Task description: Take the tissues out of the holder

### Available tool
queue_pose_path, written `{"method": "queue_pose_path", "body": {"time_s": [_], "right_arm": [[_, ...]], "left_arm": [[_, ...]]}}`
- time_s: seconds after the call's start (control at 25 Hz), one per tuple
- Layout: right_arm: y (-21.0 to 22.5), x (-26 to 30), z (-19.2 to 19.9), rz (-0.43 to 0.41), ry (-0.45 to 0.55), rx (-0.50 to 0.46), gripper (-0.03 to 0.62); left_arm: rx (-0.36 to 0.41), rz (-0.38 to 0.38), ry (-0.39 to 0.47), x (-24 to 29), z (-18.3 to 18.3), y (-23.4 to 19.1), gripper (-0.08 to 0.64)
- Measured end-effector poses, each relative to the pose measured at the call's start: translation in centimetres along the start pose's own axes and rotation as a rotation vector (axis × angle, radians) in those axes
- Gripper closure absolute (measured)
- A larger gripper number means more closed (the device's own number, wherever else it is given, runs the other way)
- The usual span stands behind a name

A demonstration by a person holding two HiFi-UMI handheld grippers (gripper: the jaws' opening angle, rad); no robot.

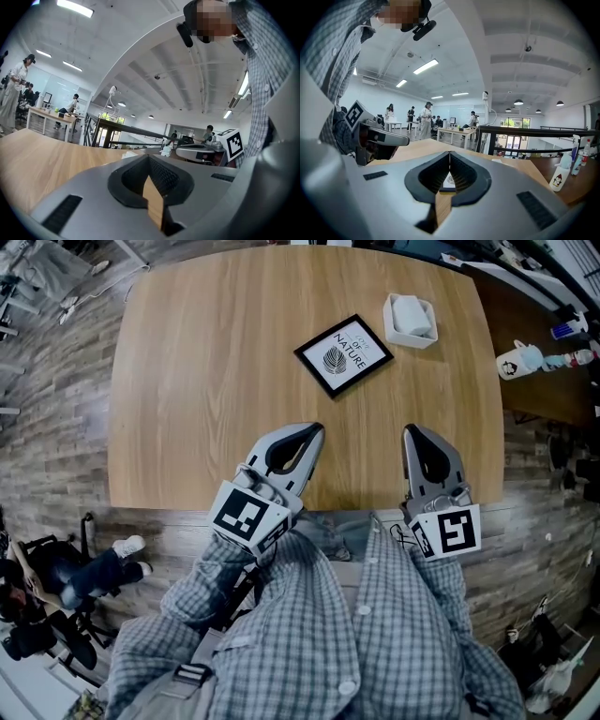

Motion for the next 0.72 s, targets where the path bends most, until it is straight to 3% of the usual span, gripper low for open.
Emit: {"method": "queue_pose_path", "body": {"time_s": [0.72], "right_arm": [[8.7,0.9,-0.5,-0.072,0.003,-0.014,0.58]], "left_arm": [[0.002,-0.066,-0.001,7.5,-0.9,2.5,0.561]]}}
Point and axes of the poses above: the fingertips, and each gripper's own axes: x forward along the fingers, y to its right, z out of its underside, the point moved 10 cm from there along -x, backward along the fingers, and after that the axes turned 6 degrees about x, right-handed, at the moved point
